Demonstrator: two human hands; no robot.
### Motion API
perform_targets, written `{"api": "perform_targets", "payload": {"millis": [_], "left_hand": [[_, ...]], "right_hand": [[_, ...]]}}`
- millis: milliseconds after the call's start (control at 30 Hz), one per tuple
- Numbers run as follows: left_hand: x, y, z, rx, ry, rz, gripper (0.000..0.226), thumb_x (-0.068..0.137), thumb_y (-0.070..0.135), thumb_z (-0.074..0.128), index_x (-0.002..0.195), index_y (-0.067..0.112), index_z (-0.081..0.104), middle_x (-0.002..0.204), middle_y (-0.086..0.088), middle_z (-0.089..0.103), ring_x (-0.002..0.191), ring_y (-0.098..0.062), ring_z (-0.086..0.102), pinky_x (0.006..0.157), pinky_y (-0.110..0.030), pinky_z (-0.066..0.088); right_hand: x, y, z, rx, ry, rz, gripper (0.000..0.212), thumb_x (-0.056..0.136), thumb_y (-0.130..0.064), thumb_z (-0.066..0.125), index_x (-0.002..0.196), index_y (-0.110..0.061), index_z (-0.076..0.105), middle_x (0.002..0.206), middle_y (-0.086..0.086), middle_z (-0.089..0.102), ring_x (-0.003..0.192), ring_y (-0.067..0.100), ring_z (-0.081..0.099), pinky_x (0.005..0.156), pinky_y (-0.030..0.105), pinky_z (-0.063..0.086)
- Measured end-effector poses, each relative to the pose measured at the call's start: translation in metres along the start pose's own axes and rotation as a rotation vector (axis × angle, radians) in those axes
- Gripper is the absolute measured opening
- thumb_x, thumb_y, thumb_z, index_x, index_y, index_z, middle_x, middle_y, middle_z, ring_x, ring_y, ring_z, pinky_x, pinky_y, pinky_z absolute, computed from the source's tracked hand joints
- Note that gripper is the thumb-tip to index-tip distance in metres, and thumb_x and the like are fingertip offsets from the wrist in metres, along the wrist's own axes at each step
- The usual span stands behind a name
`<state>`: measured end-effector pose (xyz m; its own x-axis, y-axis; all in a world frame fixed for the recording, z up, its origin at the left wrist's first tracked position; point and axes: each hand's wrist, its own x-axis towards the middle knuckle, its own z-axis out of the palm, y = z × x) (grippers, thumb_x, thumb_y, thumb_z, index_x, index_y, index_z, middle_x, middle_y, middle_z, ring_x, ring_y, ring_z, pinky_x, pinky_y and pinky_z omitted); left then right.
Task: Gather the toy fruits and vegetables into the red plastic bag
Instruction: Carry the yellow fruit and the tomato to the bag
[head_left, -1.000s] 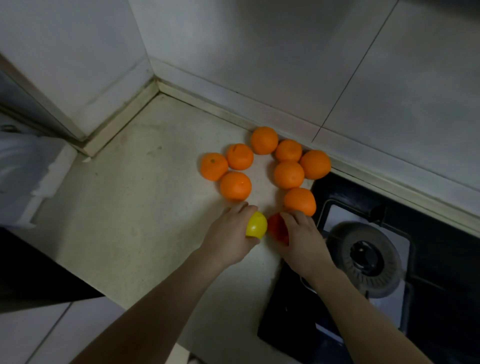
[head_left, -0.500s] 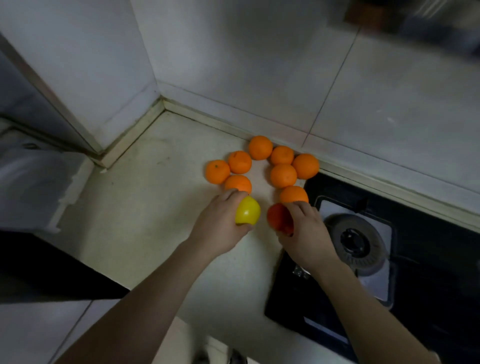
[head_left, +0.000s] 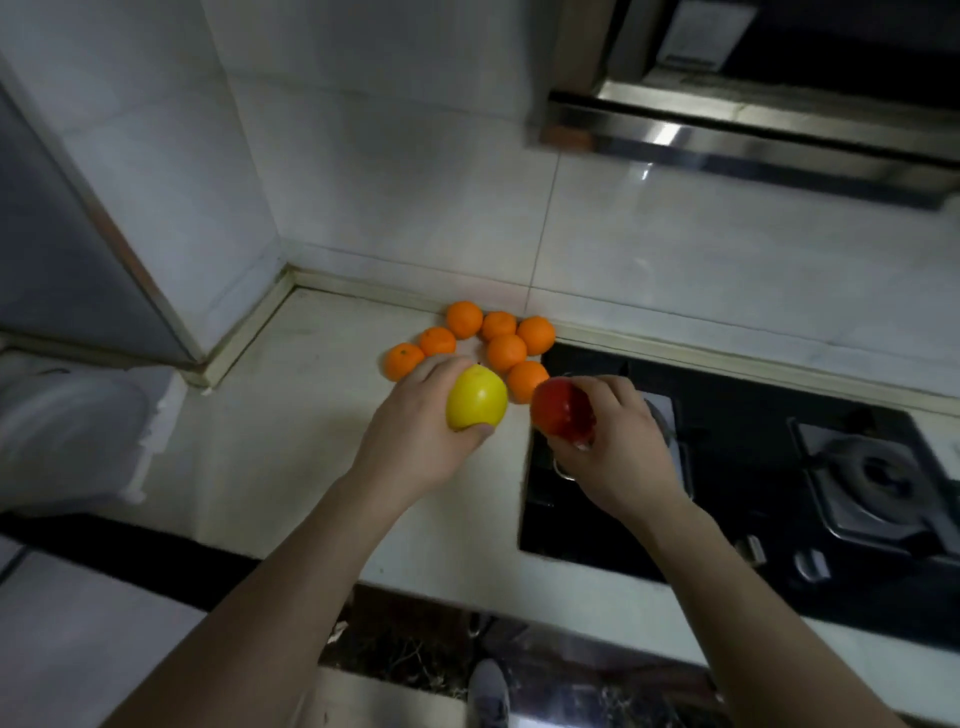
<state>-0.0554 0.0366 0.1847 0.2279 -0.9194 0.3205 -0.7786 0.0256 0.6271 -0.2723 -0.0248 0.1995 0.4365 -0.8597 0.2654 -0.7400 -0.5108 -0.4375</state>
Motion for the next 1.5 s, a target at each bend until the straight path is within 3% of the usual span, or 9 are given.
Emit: {"api": "perform_targets", "payload": {"millis": [300,400,533,633,867,1133,1500], "left_hand": [[-0.027,0.087,-0.022,-0.035,0.038,0.188,0.070,0.068,0.036,0.084,0.131,0.023,0.054,0.137,0.004,0.051,0.124,-0.013,0.049,0.099,-0.024,0.040],[-0.035,0.116,-0.019,-0.023,0.033,0.219,0.068,0.070,0.038,0.083,0.130,0.027,0.053,0.134,0.010,0.051,0.124,-0.007,0.046,0.094,-0.007,0.029],[-0.039,0.160,-0.004,-0.017,0.024,0.257,0.066,0.070,0.038,0.082,0.129,0.027,0.053,0.131,0.010,0.052,0.117,-0.009,0.049,0.088,-0.013,0.031],[-0.042,0.199,0.017,-0.042,0.014,0.303,0.066,0.071,0.040,0.081,0.129,0.027,0.053,0.130,0.009,0.052,0.117,-0.011,0.050,0.093,-0.020,0.038],[-0.058,0.308,0.088,-0.122,-0.045,0.388,0.067,0.073,0.039,0.081,0.132,0.028,0.051,0.132,0.008,0.051,0.116,-0.012,0.050,0.092,-0.024,0.040],[-0.063,0.411,0.167,-0.185,-0.166,0.476,0.069,0.075,0.040,0.079,0.135,0.030,0.048,0.137,0.011,0.046,0.118,-0.009,0.046,0.091,-0.022,0.035],[-0.018,0.511,0.296,-0.301,-0.329,0.625,0.066,0.073,0.040,0.079,0.131,0.031,0.048,0.131,0.012,0.049,0.111,-0.011,0.050,0.089,-0.028,0.044]], "right_hand": [[-0.067,-0.006,-0.079,0.013,0.194,0.057,0.060,0.073,-0.033,0.076,0.127,-0.025,0.051,0.122,-0.003,0.049,0.108,0.018,0.050,0.089,0.027,0.042],[-0.085,0.005,-0.102,0.021,0.234,0.067,0.062,0.073,-0.033,0.075,0.129,-0.024,0.049,0.124,-0.004,0.048,0.109,0.018,0.050,0.088,0.025,0.040],[-0.110,0.030,-0.134,0.013,0.274,0.092,0.064,0.074,-0.033,0.076,0.130,-0.024,0.047,0.131,-0.004,0.045,0.116,0.018,0.047,0.094,0.026,0.040],[-0.132,0.059,-0.164,-0.007,0.306,0.117,0.065,0.074,-0.033,0.076,0.131,-0.022,0.047,0.135,-0.003,0.045,0.122,0.018,0.044,0.101,0.029,0.038],[-0.199,0.146,-0.240,-0.067,0.353,0.225,0.063,0.074,-0.034,0.075,0.129,-0.025,0.046,0.123,-0.005,0.052,0.111,0.016,0.048,0.093,0.028,0.039],[-0.261,0.227,-0.309,-0.153,0.452,0.356,0.061,0.070,-0.028,0.077,0.125,-0.020,0.052,0.121,-0.003,0.055,0.110,0.016,0.048,0.090,0.021,0.033],[-0.300,0.338,-0.366,-0.243,0.512,0.596,0.062,0.072,-0.036,0.075,0.127,-0.026,0.047,0.123,-0.007,0.052,0.105,0.015,0.051,0.086,0.025,0.040]]}}
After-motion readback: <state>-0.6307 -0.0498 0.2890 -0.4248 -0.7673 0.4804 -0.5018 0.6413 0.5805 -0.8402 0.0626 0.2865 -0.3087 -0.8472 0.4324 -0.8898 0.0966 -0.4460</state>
